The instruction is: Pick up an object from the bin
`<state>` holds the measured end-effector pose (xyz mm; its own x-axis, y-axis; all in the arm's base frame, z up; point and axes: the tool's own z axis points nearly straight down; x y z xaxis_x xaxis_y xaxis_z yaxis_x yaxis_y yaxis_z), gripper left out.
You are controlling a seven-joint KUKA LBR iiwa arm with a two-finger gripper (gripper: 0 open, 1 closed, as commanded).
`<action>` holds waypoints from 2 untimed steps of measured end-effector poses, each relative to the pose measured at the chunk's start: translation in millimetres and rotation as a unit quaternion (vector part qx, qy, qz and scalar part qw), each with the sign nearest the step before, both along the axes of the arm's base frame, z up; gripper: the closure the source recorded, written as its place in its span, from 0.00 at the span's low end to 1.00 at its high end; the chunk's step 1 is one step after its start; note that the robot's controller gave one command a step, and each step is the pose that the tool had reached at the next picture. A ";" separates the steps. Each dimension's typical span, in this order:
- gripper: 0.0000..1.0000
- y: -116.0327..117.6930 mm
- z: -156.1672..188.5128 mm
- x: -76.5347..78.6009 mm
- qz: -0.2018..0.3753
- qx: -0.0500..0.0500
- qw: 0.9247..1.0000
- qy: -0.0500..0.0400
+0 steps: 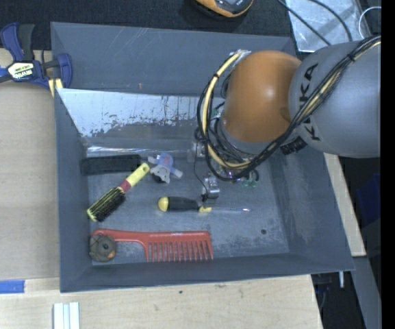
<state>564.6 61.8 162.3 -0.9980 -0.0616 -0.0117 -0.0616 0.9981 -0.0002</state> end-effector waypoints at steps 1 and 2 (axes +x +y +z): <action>0.00 4.9 -64.6 -4.1 -0.083 -0.001 0.997 0.007; 0.00 0.9 -91.8 -5.8 -0.036 0.001 0.999 -0.001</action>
Offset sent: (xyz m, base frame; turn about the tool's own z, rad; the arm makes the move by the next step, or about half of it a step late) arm -0.0067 0.0013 -0.0923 0.0717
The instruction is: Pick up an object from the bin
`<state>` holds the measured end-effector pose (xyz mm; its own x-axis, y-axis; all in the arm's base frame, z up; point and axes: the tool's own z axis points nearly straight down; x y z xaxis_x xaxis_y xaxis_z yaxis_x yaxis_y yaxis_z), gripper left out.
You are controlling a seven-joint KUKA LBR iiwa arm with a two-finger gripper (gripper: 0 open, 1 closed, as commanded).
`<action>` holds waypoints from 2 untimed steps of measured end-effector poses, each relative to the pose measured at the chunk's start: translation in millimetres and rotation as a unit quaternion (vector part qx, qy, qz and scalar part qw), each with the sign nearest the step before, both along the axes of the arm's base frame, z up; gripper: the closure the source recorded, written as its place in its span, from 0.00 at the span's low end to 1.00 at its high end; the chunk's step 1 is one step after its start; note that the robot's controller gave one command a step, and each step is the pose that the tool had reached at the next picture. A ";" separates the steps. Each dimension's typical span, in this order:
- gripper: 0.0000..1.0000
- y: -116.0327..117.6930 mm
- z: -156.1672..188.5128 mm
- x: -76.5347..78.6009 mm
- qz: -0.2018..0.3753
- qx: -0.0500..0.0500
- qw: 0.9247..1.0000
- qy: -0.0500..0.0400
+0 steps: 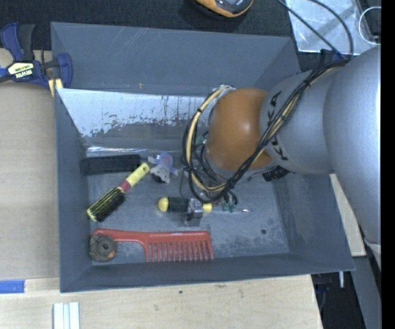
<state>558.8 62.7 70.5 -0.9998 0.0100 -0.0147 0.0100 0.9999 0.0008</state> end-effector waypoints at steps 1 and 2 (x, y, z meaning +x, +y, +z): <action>1.00 8.5 0.3 -5.1 -0.073 0.000 0.997 0.004; 1.00 8.5 0.3 -5.0 -0.073 0.000 0.997 0.004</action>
Offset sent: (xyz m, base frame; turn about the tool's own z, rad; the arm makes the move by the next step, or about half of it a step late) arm 0.0000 0.0000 0.0000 0.0000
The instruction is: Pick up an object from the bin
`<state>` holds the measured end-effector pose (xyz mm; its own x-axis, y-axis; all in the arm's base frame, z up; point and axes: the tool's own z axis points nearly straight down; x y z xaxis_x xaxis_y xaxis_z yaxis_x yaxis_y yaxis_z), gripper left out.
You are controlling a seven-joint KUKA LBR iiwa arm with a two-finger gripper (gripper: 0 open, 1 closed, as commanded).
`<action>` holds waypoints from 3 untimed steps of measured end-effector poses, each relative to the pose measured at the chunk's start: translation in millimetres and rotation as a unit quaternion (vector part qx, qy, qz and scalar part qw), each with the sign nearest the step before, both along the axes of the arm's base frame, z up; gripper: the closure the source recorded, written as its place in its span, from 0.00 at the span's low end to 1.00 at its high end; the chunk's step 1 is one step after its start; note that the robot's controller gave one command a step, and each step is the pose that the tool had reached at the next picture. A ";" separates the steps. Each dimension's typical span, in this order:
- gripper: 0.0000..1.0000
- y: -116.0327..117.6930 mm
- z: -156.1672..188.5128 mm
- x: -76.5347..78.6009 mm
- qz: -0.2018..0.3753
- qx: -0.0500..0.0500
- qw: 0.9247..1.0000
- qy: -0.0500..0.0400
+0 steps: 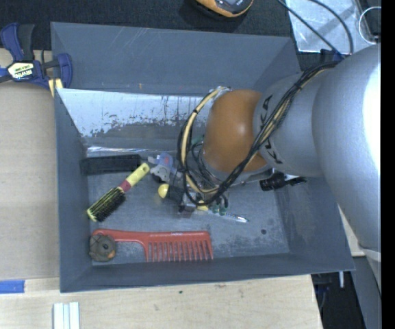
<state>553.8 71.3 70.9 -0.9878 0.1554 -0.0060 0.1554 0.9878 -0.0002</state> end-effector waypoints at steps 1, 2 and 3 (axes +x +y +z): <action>1.00 -0.2 3.7 -1.3 0.000 0.000 1.000 0.002; 1.00 -0.4 18.7 -2.2 0.000 0.000 1.000 0.003; 1.00 -0.3 27.8 -0.3 0.000 0.000 1.000 0.000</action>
Offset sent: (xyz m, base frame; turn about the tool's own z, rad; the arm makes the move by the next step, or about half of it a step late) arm -0.0001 0.0001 0.0328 0.0000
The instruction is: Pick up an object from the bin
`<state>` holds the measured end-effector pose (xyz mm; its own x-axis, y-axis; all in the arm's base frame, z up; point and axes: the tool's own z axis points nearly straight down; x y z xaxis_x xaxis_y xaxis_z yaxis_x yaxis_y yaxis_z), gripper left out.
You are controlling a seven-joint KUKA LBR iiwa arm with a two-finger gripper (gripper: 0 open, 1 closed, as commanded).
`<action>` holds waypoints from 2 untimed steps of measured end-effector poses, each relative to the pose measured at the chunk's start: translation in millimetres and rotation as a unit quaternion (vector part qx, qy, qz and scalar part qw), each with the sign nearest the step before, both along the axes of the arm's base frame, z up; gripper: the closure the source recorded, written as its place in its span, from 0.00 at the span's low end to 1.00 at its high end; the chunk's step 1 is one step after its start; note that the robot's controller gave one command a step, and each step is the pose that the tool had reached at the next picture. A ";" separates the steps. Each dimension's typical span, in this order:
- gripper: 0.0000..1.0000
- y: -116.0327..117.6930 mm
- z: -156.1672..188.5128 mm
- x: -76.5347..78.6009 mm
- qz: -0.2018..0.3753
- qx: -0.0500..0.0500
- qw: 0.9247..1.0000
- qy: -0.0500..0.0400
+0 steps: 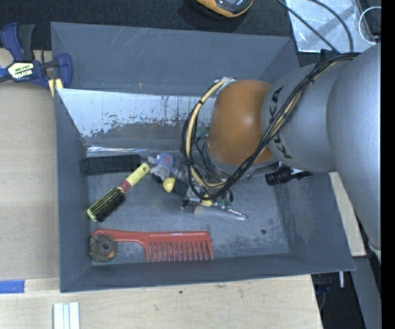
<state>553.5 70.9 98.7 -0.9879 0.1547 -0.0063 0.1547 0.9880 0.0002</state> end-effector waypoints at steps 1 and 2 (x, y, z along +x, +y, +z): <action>1.00 -0.4 10.0 -2.0 0.000 -0.001 1.000 0.004; 1.00 -0.5 30.5 -2.2 0.000 0.000 1.000 0.004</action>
Offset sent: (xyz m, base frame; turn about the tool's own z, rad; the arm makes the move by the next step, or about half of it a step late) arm 0.0000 0.0001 0.0564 0.0000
